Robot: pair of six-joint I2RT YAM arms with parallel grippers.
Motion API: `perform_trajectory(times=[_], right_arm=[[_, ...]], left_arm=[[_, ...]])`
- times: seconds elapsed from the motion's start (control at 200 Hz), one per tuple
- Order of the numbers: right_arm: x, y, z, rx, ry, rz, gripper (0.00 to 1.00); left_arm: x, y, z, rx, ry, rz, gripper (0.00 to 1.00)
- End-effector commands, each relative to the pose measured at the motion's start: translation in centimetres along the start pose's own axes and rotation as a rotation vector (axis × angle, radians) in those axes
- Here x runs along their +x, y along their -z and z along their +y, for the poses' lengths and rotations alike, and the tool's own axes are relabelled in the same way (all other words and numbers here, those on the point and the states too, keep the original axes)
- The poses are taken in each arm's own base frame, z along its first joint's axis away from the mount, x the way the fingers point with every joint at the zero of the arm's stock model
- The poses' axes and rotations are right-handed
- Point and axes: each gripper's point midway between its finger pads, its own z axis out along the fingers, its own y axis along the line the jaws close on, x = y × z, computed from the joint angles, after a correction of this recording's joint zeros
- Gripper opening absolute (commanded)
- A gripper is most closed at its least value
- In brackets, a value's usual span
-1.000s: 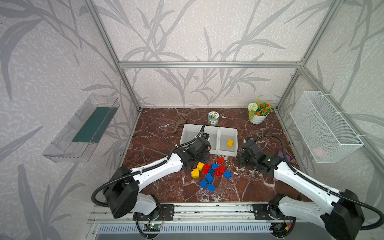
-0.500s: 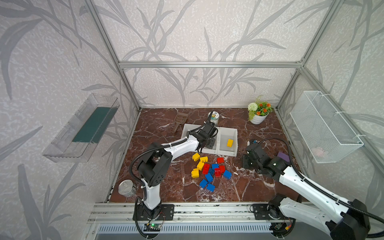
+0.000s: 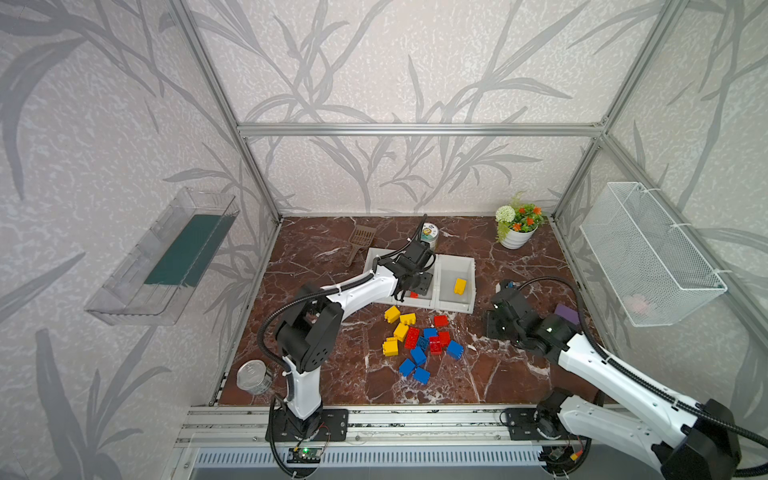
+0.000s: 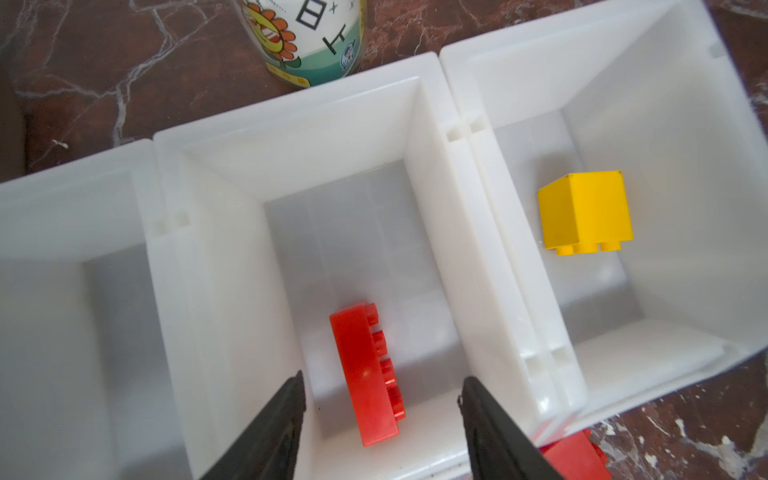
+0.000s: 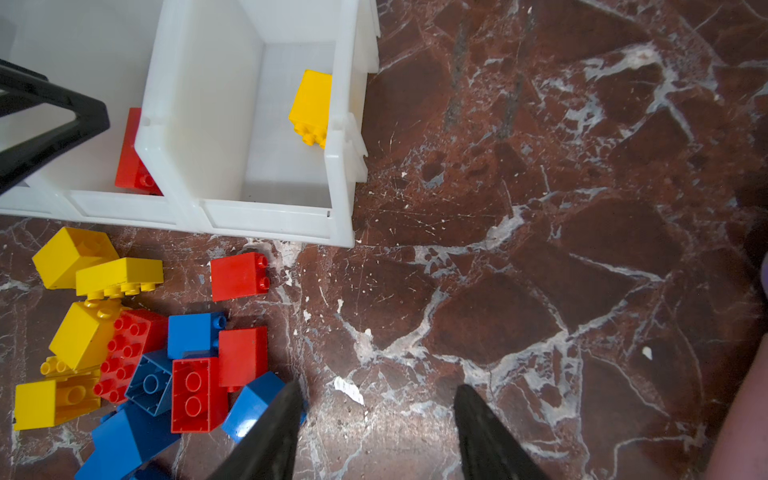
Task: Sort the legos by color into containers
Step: 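Carry the red brick with the left gripper and drop it into the middle compartment, then lower the left gripper to the pile and grasp a blue brick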
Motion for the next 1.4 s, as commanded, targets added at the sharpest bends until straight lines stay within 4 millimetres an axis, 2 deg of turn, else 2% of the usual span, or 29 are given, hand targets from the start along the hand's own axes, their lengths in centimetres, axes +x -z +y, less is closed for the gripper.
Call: perform_trajectory(times=[0.0, 0.115, 0.31, 0.375, 0.525, 0.71, 1.105, 1.395], right_arm=[[0.5, -0.1, -0.7, 0.025, 0.000, 0.007, 0.60], [0.6, -0.3, -0.8, 0.028, 0.000, 0.007, 0.60], [0.8, -0.8, -0.9, 0.031, 0.005, 0.007, 0.60], [0.9, -1.0, -0.7, 0.027, 0.008, 0.012, 0.60], [1.2, -1.4, -0.6, 0.022, 0.008, 0.027, 0.60], [1.7, -1.9, -0.5, 0.016, -0.001, 0.042, 0.60], [2.1, -2.0, -0.5, 0.013, 0.001, 0.055, 0.60], [2.4, -2.0, -0.8, 0.019, -0.004, 0.059, 0.60]], left_arm=[[0.7, 3.0, -0.5, 0.062, 0.010, -0.011, 0.63], [3.2, 4.9, -0.6, 0.093, 0.037, 0.005, 0.63], [10.0, 7.5, -2.1, 0.131, 0.002, 0.083, 0.63], [11.6, 8.3, -2.8, 0.133, -0.025, 0.096, 0.64], [13.6, 9.5, -4.6, 0.170, -0.038, 0.107, 0.64], [16.6, 9.0, -6.5, 0.204, -0.040, 0.182, 0.65], [18.1, 7.3, -9.0, 0.217, -0.137, 0.243, 0.67], [18.7, 6.1, -9.2, 0.167, -0.232, 0.280, 0.67]])
